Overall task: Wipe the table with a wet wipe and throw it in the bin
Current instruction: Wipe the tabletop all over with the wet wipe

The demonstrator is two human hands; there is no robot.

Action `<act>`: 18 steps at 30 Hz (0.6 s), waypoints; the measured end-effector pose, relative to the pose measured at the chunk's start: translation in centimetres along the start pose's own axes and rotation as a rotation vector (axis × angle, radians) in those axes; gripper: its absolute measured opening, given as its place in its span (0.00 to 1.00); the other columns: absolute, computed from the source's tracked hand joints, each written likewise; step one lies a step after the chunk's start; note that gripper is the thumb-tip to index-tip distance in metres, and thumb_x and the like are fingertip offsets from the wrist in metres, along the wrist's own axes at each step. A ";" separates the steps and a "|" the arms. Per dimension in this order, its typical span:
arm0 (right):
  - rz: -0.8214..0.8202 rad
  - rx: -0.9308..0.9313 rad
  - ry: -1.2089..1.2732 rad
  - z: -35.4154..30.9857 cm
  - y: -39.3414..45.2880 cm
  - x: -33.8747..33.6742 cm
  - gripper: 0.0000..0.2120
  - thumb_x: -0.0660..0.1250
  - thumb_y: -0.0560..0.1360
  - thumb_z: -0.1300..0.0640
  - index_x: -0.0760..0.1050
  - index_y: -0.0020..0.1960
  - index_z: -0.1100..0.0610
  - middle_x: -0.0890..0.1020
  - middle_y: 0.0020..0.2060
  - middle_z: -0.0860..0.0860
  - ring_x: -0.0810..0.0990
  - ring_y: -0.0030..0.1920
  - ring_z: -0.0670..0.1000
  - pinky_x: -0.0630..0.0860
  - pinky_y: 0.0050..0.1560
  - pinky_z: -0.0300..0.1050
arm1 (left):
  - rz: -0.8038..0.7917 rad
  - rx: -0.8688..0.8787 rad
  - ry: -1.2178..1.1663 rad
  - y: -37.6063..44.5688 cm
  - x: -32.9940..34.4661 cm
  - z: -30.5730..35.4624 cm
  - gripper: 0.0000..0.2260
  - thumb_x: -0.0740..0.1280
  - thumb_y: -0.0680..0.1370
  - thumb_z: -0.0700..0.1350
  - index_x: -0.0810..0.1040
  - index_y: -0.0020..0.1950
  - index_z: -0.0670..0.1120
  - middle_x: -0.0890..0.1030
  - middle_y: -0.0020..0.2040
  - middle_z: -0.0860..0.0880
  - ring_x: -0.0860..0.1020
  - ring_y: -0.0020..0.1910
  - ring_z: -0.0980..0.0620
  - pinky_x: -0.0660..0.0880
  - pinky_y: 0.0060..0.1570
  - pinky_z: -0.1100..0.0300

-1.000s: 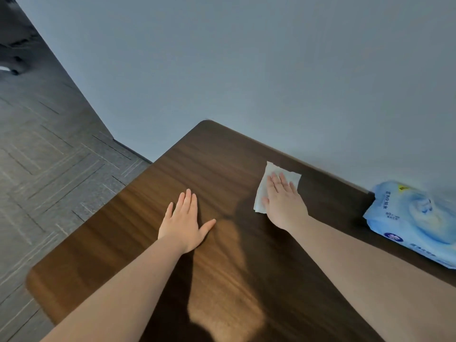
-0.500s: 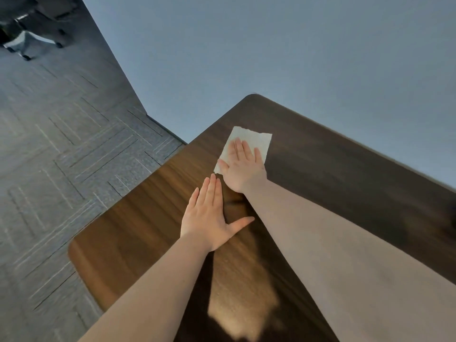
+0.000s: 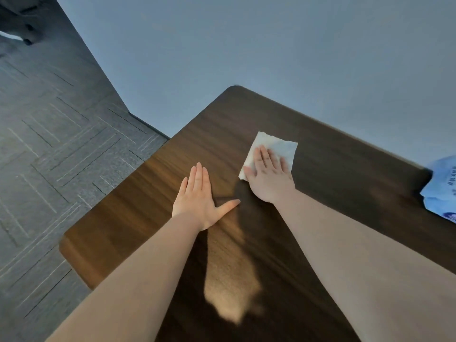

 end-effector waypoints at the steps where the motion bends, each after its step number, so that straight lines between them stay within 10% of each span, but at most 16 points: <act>1: 0.004 0.044 0.011 2.0 -1.5 0.0 0.29 0.38 0.80 0.42 0.36 0.77 0.53 0.39 0.77 0.48 0.36 0.76 0.48 0.34 0.73 0.52 | -0.002 0.021 0.017 0.0 -0.3 0.4 0.51 0.42 0.67 0.77 0.38 0.77 0.41 0.39 0.78 0.44 0.40 0.77 0.47 0.43 0.75 0.51; 18: 0.074 0.642 0.133 35.3 -30.2 0.7 0.30 0.36 0.79 0.40 0.32 0.75 0.51 0.35 0.76 0.48 0.35 0.75 0.48 0.34 0.74 0.50 | -0.145 0.740 0.146 -8.0 2.9 34.8 0.40 0.49 0.76 0.68 0.39 0.77 0.45 0.39 0.78 0.49 0.40 0.77 0.53 0.43 0.76 0.54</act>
Point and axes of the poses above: each hand's wrist, its own y-axis towards the middle knuckle, its own x-axis out of the palm, z = x × y, the point moved 4 cm from there along y, towards the middle knuckle
